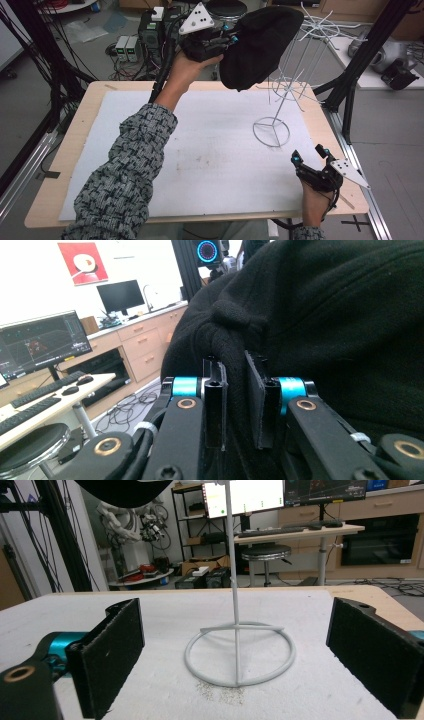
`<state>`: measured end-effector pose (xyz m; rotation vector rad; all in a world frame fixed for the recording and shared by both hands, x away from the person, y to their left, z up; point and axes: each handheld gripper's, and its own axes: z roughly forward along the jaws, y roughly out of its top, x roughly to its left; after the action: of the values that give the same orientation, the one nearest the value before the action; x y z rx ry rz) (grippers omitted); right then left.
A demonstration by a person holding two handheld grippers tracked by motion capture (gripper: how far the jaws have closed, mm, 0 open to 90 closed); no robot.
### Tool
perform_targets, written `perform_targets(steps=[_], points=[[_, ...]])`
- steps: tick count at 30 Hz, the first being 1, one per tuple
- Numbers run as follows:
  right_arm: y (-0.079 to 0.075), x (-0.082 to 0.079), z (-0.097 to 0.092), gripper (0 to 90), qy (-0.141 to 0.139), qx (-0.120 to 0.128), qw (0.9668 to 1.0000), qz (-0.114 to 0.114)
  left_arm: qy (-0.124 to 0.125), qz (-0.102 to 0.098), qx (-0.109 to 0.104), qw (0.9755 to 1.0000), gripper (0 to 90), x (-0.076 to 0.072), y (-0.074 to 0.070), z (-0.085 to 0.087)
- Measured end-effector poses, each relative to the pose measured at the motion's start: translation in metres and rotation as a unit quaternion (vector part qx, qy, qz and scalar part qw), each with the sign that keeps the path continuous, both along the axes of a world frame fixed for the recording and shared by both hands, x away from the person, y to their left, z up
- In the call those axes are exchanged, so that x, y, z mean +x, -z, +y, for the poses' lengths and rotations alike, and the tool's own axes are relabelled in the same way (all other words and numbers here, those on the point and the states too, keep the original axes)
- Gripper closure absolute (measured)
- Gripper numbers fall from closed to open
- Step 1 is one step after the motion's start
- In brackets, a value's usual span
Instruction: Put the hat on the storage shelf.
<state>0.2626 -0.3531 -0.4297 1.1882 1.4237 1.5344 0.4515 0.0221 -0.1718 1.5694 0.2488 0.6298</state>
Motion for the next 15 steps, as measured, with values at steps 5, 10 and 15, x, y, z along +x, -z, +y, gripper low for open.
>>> perform_targets(steps=[5,10,15], points=[[0.0,0.0,0.0,7.5,0.001,0.0,1.0,0.0,0.002,0.006,0.001,1.0,78.3,0.001,0.006,-0.002],[0.0,0.001,-0.001,7.5,0.001,-0.001,1.0,-0.001,0.004,0.011,0.004,0.9999,77.0,0.002,0.013,-0.004],[0.0,0.0,0.0,7.4,0.001,-0.001,1.0,0.001,0.008,0.017,0.003,0.9998,76.3,0.003,0.019,-0.004]])
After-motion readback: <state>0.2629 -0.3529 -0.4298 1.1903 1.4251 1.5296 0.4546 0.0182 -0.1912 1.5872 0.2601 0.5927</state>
